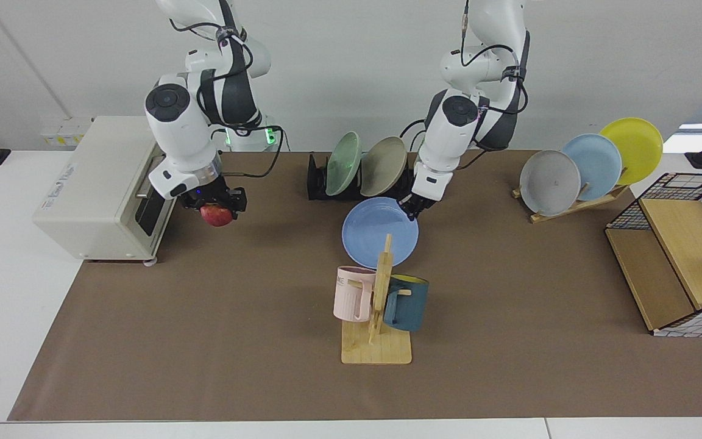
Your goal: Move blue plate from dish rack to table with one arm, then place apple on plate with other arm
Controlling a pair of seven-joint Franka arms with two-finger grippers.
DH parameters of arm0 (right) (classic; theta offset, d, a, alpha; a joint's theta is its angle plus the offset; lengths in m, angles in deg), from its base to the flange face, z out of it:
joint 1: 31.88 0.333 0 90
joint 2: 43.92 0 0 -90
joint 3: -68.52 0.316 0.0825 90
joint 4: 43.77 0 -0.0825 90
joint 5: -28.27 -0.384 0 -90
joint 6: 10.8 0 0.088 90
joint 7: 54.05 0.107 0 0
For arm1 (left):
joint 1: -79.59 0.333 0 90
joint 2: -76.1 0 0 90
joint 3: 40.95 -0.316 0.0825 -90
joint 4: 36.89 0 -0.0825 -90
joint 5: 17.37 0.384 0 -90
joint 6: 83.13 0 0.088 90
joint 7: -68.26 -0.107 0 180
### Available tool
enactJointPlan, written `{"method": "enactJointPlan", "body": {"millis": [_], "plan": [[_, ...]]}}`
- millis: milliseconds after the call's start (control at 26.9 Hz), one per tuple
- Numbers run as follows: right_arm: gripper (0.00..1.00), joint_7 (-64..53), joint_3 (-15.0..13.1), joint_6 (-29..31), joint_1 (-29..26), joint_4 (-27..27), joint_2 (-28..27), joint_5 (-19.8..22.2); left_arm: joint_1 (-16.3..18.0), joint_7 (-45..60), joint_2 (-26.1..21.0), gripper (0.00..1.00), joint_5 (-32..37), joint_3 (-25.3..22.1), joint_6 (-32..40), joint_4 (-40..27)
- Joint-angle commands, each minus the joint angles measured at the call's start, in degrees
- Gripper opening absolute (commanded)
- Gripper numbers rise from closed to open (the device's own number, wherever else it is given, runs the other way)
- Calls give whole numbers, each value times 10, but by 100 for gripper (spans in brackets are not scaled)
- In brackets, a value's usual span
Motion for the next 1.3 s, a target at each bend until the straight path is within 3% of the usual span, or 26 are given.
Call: {"method": "enactJointPlan", "body": {"millis": [0, 334, 372, 409, 483, 520, 669, 818, 929, 1078, 1264], "plan": [[10, 11, 4, -47, 6, 23, 30, 0, -28, 33, -17, 0, -9, -6, -68, -21], [10, 26, 4, -44, 23, 22, 36, -7, -26, -4, -27, 0, -5, -10, -77, -25], [10, 27, 4, -43, 25, 22, 37, -7, -26, -21, -26, 9, -5, -10, -74, -26], [10, 27, 4, -42, 25, 22, 37, -7, -26, -33, -26, 41, -5, -10, -72, -25], [10, 27, 4, -42, 25, 22, 37, -7, -26, -45, -26, 91, -5, -10, -68, -25], [10, 26, 4, -42, 25, 22, 37, -7, -26, -51, -26, 100, -4, -10, -68, -24], [12, 27, 4, -45, 25, 20, 38, -7, -22, -62, -27, 100, 16, -14, -28, -11], [12, 27, 4, -44, 25, 19, 40, -7, -22, -64, -18, 100, 91, -29, 47, 32], [12, 28, 8, -40, 25, 17, 42, -7, 0, -73, -5, 100, 121, -29, 89, 55], [12, 32, 10, -34, 36, 15, 41, -7, 16, -135, 10, 100, 123, -44, 182, 117], [11, 75, 10, -27, 74, 15, 34, -7, 11, -240, 14, 100, 116, -103, 315, 215]]}}
